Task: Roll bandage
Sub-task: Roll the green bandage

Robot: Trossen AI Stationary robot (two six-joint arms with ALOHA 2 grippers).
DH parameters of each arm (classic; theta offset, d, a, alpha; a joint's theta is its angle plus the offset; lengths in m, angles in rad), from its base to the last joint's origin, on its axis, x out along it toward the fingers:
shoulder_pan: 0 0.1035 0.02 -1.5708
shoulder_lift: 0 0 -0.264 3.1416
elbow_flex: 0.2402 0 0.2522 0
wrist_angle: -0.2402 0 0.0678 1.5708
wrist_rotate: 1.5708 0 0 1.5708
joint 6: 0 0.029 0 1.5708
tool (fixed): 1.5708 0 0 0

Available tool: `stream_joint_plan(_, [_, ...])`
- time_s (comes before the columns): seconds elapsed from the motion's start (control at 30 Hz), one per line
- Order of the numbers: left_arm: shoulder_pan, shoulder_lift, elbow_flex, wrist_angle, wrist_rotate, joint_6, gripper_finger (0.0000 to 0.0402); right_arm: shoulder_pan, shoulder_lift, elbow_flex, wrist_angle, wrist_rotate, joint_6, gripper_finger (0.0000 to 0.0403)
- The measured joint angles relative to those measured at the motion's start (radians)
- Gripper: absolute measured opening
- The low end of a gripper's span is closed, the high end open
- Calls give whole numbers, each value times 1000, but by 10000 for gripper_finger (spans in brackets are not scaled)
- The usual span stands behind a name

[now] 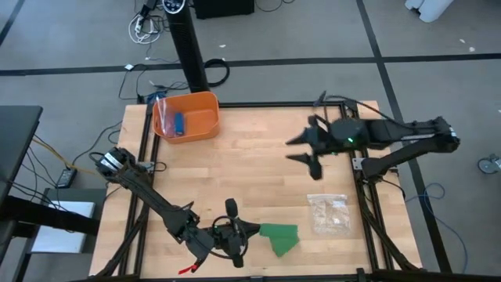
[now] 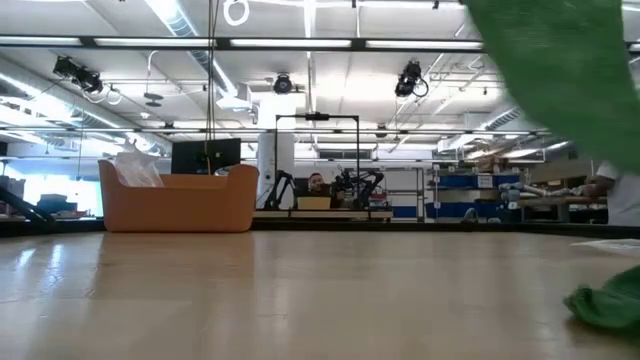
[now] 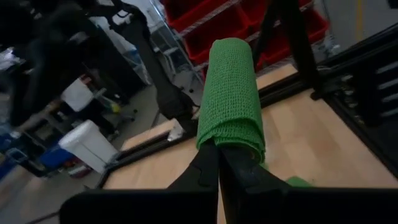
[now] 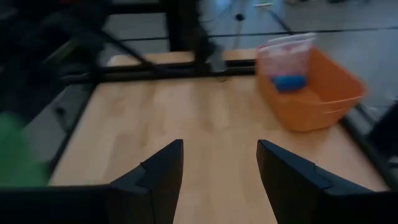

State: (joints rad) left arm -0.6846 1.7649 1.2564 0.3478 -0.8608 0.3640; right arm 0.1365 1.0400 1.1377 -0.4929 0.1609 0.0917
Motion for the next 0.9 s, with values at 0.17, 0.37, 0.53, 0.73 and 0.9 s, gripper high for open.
stream_joint_plan(0.17, [16, -73, 0, -61, 35, -9, 1, 102, -105, -233, 136, 36, 32, 206])
stream_joint_plan(0.37, [38, -170, 0, -93, 35, 24, 1, 205, -130, -572, 560, 48, 109, 220])
stream_joint_plan(0.53, [52, -260, 0, -173, 17, 27, 1, 279, -110, -735, 828, 93, 137, 242])
stream_joint_plan(0.73, [63, -335, 0, -236, -13, 51, 1, 355, -36, -790, 1018, 148, 151, 260])
stream_joint_plan(0.9, [71, -362, 0, -237, -19, 78, 1, 373, 61, -790, 1124, 199, 151, 261])
